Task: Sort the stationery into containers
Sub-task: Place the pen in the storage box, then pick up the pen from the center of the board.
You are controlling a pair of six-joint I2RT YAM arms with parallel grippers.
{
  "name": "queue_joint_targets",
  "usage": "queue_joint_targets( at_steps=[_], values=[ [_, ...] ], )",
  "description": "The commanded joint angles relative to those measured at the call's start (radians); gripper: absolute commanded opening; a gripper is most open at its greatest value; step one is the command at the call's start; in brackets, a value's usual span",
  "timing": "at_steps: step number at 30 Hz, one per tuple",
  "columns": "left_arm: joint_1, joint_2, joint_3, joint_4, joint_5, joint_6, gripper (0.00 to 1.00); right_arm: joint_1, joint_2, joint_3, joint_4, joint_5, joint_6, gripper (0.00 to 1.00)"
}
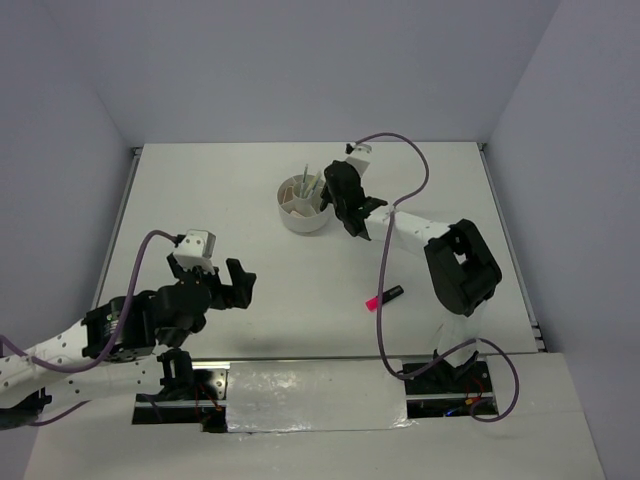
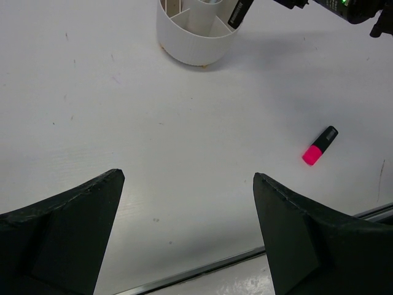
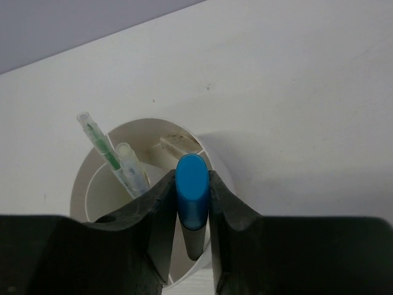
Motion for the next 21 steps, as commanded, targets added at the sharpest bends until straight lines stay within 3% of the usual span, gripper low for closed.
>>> queue_joint_targets(
  at_steps=[1,2,3,6,10,17,21],
  values=[
    [-0.002,0.007,-0.002,0.037,0.005,0.024,0.99,-0.003,0.001,0.05,0.026,0.008,0.0,0.35],
    [-0.001,0.005,-0.005,0.04,0.008,0.026,0.99,-0.005,-0.005,0.048,0.028,0.006,0.003,0.43],
    [-0.001,0.004,-0.006,0.048,0.01,0.03,0.99,-0.005,-0.011,0.045,0.026,0.008,0.006,0.57],
    [-0.001,-0.007,-0.012,0.057,0.014,0.033,0.99,-0.007,-0.041,0.039,0.023,0.008,0.007,0.68],
    [-0.001,-0.012,-0.026,0.086,0.045,0.055,0.99,-0.02,-0.113,0.01,0.009,0.0,0.02,0.71],
    [0.001,0.123,-0.029,0.193,0.143,0.142,0.99,-0.134,-0.458,-0.163,-0.122,-0.098,0.037,0.78],
    [0.001,0.3,-0.029,0.348,0.371,0.28,0.99,-0.236,-0.648,-0.275,-0.331,-0.195,0.027,0.85]
  ],
)
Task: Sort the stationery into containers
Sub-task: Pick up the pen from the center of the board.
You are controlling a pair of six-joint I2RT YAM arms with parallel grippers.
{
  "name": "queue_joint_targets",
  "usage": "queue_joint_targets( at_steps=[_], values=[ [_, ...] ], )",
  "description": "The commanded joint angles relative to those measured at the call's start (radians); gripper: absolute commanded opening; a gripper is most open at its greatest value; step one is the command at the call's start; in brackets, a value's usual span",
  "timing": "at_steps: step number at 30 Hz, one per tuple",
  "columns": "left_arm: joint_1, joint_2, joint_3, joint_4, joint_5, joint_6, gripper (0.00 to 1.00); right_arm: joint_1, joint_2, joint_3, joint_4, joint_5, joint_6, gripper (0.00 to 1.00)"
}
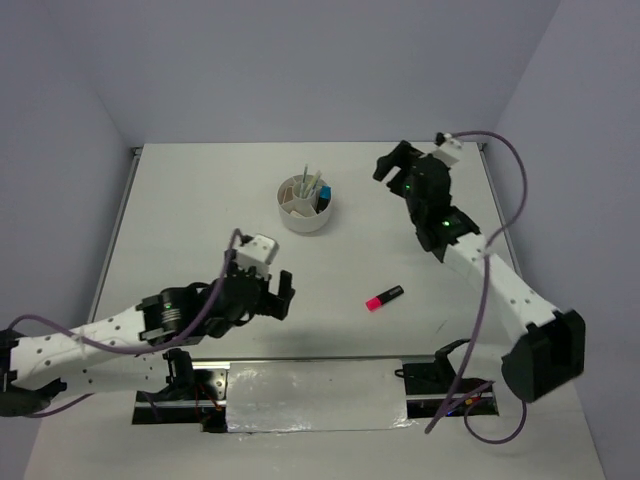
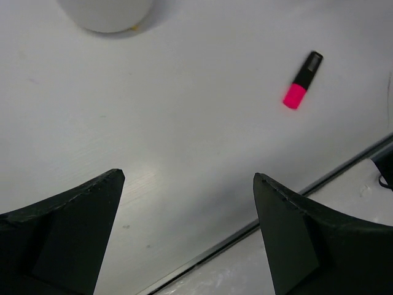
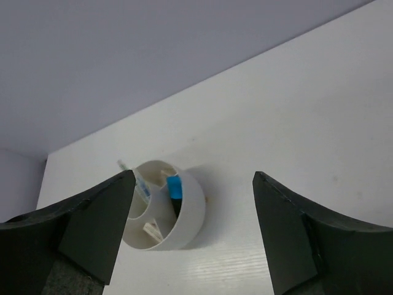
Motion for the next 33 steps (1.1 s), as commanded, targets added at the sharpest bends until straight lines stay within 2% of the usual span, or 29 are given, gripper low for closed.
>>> queue_joint_targets(
  at_steps=[1,5,9,14,17,18,21,23,26,29,33],
  values=[
    [0.001,0.129,0.004,0.223,0.224,0.16,0.99,-0.102,-0.18,-0.102,-0.216,-0.152,-0.024,0.88],
    [0.001,0.264,0.022,0.35,0.29,0.184,0.99,-0.153,-0.345,-0.166,-0.394,-0.273,-0.125,0.91],
    [0.007,0.391,0.093,0.417,0.33,0.16,0.99,-0.154,-0.428,-0.232,-0.555,-0.316,-0.081,0.94],
    [0.008,0.567,0.173,0.484,0.445,0.146,0.99,-0.154,-0.57,-0.34,-0.604,-0.196,-0.007,0.95],
    [0.008,0.639,0.229,0.489,0.499,0.129,0.99,-0.156,-0.61,-0.369,-0.623,-0.228,0.016,0.95],
    [0.007,0.649,0.236,0.495,0.505,0.12,0.99,-0.156,-0.607,-0.383,-0.615,-0.242,0.028,1.0],
    [0.008,0.652,0.248,0.487,0.461,0.067,0.99,-0.153,-0.546,-0.435,-0.63,-0.29,0.105,1.0],
    [0.01,0.649,0.269,0.403,0.333,-0.021,0.99,-0.144,-0.537,-0.507,-0.62,-0.273,0.199,1.0],
    [0.027,0.635,0.262,0.335,0.295,-0.104,0.99,-0.134,-0.583,-0.593,-0.595,-0.215,0.293,1.0],
    [0.027,0.589,0.216,0.332,0.296,-0.136,0.99,-0.124,-0.604,-0.61,-0.6,-0.153,0.32,1.0],
    [0.027,0.493,0.15,0.303,0.247,-0.183,0.99,-0.111,-0.551,-0.574,-0.641,-0.118,0.336,1.0]
  ],
)
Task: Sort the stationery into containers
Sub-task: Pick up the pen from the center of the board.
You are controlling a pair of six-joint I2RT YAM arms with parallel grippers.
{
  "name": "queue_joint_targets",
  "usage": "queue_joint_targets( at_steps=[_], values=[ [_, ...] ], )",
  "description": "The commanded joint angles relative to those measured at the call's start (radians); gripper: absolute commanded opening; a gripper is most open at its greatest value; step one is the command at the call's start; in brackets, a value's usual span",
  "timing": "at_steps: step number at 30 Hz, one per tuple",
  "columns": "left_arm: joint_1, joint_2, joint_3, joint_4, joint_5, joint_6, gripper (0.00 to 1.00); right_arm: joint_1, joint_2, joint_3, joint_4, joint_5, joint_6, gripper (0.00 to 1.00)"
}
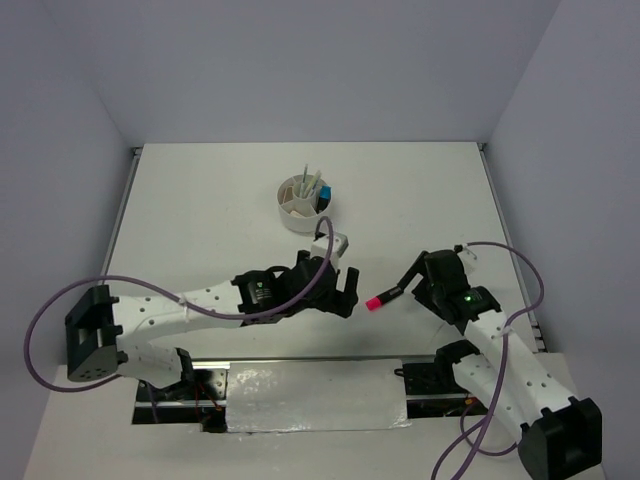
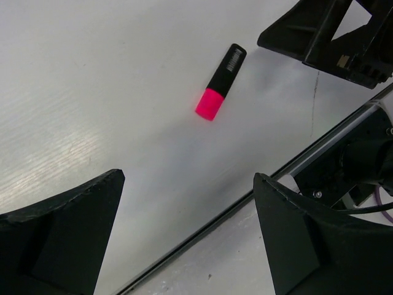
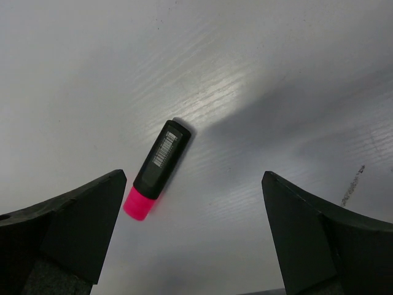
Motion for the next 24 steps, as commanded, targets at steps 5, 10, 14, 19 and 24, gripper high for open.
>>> queue_joint_targets(
  at_steps=[5,10,14,19,24],
  values=[
    [0.001,-0.249,-0.096,-0.068,-0.113,-0.073,0.99,0.142,0.059,0.065,-0.026,0.174,0.167,1.0],
    [0.002,-0.375,-0.112,-0.142,-0.162,-0.07,0.99,0.276,0.187,0.157,-0.109,0.267,0.343,0.99],
    [0.002,-0.452,-0.104,-0.217,-0.17,-0.058,0.99,0.335,0.302,0.225,-0.218,0.354,0.471,1.0],
    [0.002,-0.564,-0.109,-0.326,-0.186,-0.064,0.99,0.361,0.416,0.261,-0.195,0.377,0.532,0.98],
    [0.002,-0.665,-0.149,-0.362,-0.196,-0.076,0.99,0.382,0.554,0.286,-0.187,0.366,0.581,0.93]
  ],
)
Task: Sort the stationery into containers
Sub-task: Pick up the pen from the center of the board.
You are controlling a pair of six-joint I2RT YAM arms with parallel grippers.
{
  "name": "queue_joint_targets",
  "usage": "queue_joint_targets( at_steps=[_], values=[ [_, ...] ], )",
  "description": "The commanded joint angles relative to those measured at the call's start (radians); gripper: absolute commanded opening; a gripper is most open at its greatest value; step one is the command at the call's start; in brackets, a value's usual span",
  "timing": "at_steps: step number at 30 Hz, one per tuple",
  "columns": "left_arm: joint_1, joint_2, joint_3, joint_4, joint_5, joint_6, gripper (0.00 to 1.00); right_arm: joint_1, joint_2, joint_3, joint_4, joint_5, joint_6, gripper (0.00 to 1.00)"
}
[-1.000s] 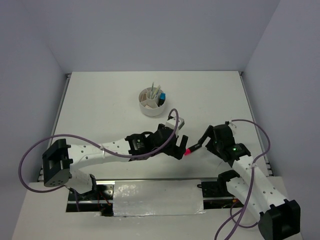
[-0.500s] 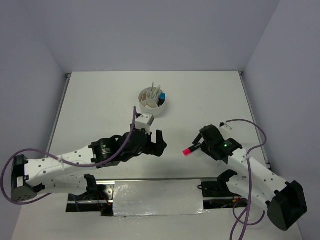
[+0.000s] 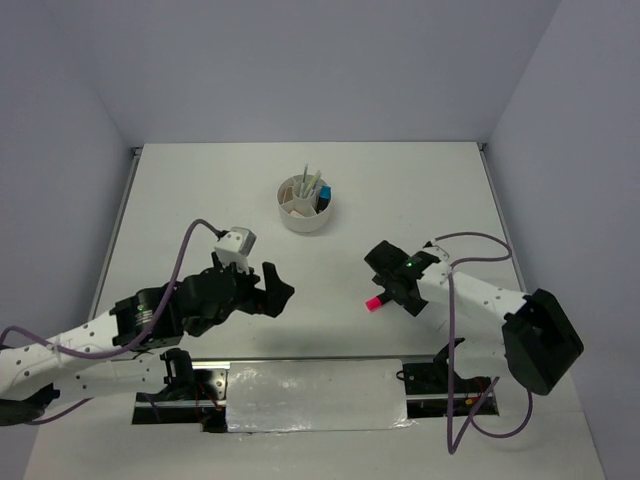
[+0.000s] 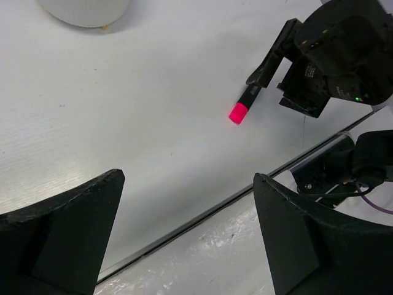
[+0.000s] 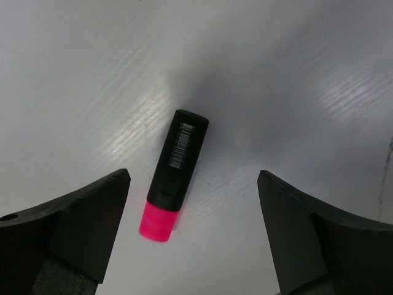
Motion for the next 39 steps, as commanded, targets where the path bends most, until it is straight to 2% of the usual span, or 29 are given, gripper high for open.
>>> queue_joint_targets(
  at_steps=[1,4,5,6,12,15,16,17,18,20,21,25,29,33,36,39],
  values=[
    [0.002,-0.07,-0.028,-0.046,-0.028,-0.024,0.99,0.023,0.079,0.044,-0.035,0.051,0.109,0.91],
    [0.002,-0.101,-0.059,-0.05,-0.028,-0.032,0.99,0.037,0.121,0.036,0.013,0.027,0.123,0.79],
    [0.002,-0.104,-0.065,-0.047,-0.024,-0.032,0.99,0.037,0.128,0.03,0.031,0.015,0.12,0.71],
    [0.002,-0.105,-0.068,-0.047,-0.018,-0.032,0.99,0.037,0.136,0.016,0.053,0.004,0.122,0.69],
    [0.002,-0.082,-0.08,-0.059,0.007,-0.035,0.99,0.037,0.262,0.013,0.14,-0.042,0.14,0.66],
    [0.002,-0.091,-0.093,-0.067,0.007,-0.041,0.99,0.037,0.315,0.002,0.172,-0.058,0.162,0.6],
    [0.002,-0.098,-0.096,-0.069,0.005,-0.047,0.99,0.037,0.325,-0.005,0.195,-0.064,0.168,0.52],
    [0.002,-0.108,-0.102,-0.069,0.007,-0.052,0.99,0.04,0.331,-0.028,0.208,-0.074,0.184,0.48],
    [0.002,-0.113,-0.108,-0.06,0.015,-0.052,0.99,0.04,0.331,-0.044,0.241,-0.079,0.189,0.38],
    [0.002,-0.125,-0.122,-0.047,0.024,-0.053,0.99,0.04,0.306,-0.086,0.272,-0.085,0.212,0.29],
    [0.002,-0.125,-0.128,-0.035,0.03,-0.056,0.99,0.041,0.293,-0.097,0.287,-0.085,0.221,0.0],
    [0.002,-0.118,-0.154,0.026,0.057,-0.079,0.99,0.041,0.21,-0.101,0.286,-0.076,0.252,0.0],
    [0.002,-0.101,-0.211,0.181,0.119,-0.101,0.99,0.046,0.047,-0.07,0.237,-0.044,0.298,0.0],
    [0.004,-0.04,-0.235,0.427,0.168,-0.05,0.99,0.057,-0.103,-0.061,0.222,-0.039,0.359,0.0],
    [0.007,0.048,-0.216,0.526,0.193,0.038,0.99,0.064,-0.195,-0.056,0.223,-0.047,0.378,0.0],
    [0.012,0.15,-0.121,0.537,0.187,0.065,0.99,0.069,-0.279,-0.058,0.238,-0.056,0.37,0.0]
  ],
)
